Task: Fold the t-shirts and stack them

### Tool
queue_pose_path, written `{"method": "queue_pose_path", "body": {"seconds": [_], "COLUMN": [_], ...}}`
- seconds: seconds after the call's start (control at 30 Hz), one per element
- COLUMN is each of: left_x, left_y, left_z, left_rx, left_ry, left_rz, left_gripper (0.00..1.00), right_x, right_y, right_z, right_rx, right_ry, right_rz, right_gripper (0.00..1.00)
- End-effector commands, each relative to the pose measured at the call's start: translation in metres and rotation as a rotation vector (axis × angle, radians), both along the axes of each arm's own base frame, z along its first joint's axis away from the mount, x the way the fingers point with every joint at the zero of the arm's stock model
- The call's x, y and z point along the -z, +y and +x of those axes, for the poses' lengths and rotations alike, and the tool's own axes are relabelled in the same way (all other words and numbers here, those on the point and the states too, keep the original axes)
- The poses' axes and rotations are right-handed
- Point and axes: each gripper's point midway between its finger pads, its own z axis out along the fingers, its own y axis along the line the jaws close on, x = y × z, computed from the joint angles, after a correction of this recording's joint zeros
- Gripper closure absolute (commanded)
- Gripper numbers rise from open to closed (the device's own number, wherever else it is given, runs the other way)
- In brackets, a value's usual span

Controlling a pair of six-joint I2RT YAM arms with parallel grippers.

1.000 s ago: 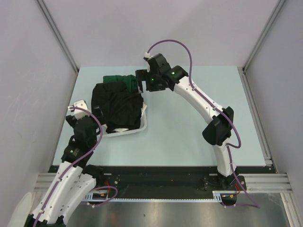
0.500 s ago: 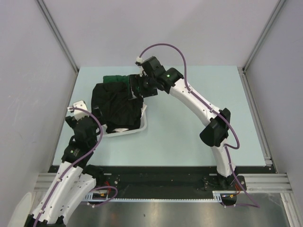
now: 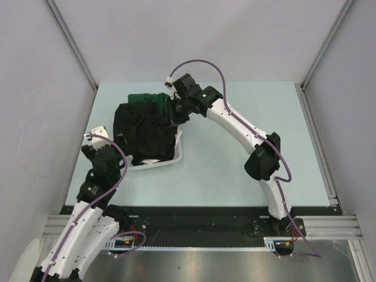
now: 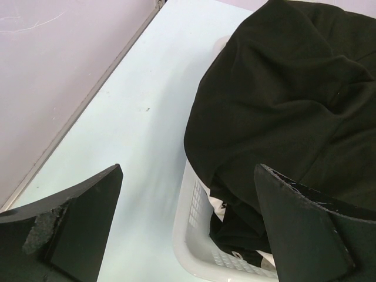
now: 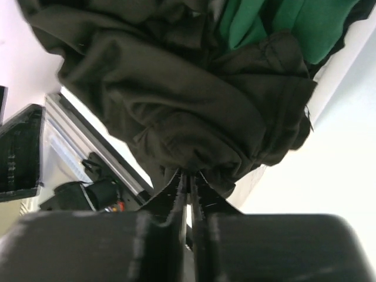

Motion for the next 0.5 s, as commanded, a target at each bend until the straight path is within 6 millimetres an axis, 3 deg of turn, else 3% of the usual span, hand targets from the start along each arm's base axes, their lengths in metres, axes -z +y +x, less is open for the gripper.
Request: {"method": "queue_pose_path", "body": {"seconds": [0.0, 0.1, 0.2, 0.37, 0.47], "left_x": [0.000, 0.001, 0.002, 0.003, 0.003], "left_y": [-0.002, -0.003, -0.003, -0.004, -0.005], "left_z": [0.000, 0.001, 0.000, 0.001, 0.001], "left_rx": [0.006, 0.009, 0.012, 0.016, 0.019], "left_ry": [-0.015, -0.014, -0.013, -0.013, -0.015], "left_rz": [-0.016, -0.015, -0.015, -0.018, -0.022], "left_gripper": [0.01, 0.00, 0.00, 0.00, 0.01], "right_x": [-0.007, -0.018, -0.046, -0.114, -0.143], "right_y": [0.009, 0.004, -0.006, -0.035, -0.062], "right_z": [0.001, 0.014, 0.032, 0.061, 0.080], "right_rx": [-0.031, -0.002, 0.054, 0.141, 0.210], "right_ry": [-0.005, -0.072, -0.185, -0.350, -0.412], "right_rz": [0.038, 0.028, 0.033, 0.125, 0.162], "right_gripper": [1.00, 1.00, 1.00, 1.00, 1.00]}}
